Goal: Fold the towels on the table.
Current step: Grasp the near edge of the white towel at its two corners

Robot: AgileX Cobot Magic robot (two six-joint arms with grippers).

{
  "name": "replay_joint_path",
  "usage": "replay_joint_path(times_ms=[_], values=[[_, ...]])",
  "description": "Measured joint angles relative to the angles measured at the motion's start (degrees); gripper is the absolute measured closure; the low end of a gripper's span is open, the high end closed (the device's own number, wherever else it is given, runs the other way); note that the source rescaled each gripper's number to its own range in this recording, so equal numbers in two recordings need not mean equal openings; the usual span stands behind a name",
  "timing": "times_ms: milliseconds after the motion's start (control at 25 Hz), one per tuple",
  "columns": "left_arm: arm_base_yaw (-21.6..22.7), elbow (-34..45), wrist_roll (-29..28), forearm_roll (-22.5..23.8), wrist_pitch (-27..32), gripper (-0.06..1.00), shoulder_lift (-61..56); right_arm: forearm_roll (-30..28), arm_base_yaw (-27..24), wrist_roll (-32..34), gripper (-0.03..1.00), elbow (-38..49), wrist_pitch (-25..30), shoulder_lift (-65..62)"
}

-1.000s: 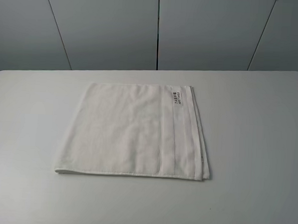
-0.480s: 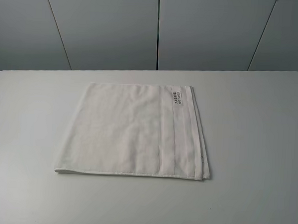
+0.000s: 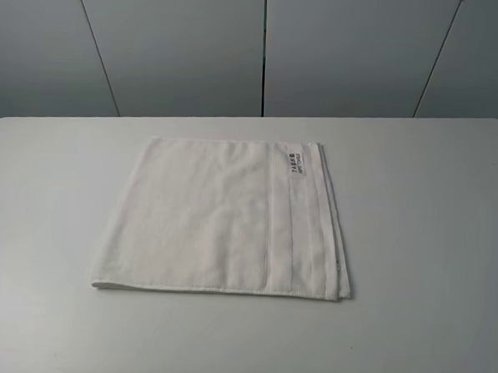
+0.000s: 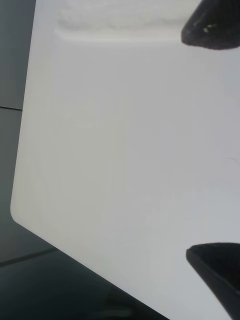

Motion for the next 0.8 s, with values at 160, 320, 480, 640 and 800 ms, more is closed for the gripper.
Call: replay_joint_path(times_ms=[160,320,480,640,800], values=[[0.0,0.0,0.0,0.0,0.0,-0.05,0.0,0.72,0.0,0.0,-0.03,0.0,0.0,0.0],[0.0,0.0,0.0,0.0,0.0,-0.05,0.0,0.87,0.0,0.24,-0.03,0.0,0.0,0.0],[0.0,0.0,0.0,0.38,0.0,-0.05,0.0,0.87,0.0,0.81,-0.03,0.0,0.0,0.0],[0.0,0.0,0.0,0.99,0.0,-0.05,0.0,0.87,0.0,1.2,-0.03,0.0,0.0,0.0],[0.0,0.0,0.64,1.14,-0.1,-0.05,0.11,0.87,0.0,3.06,-0.03,0.0,-0.8,0.0]])
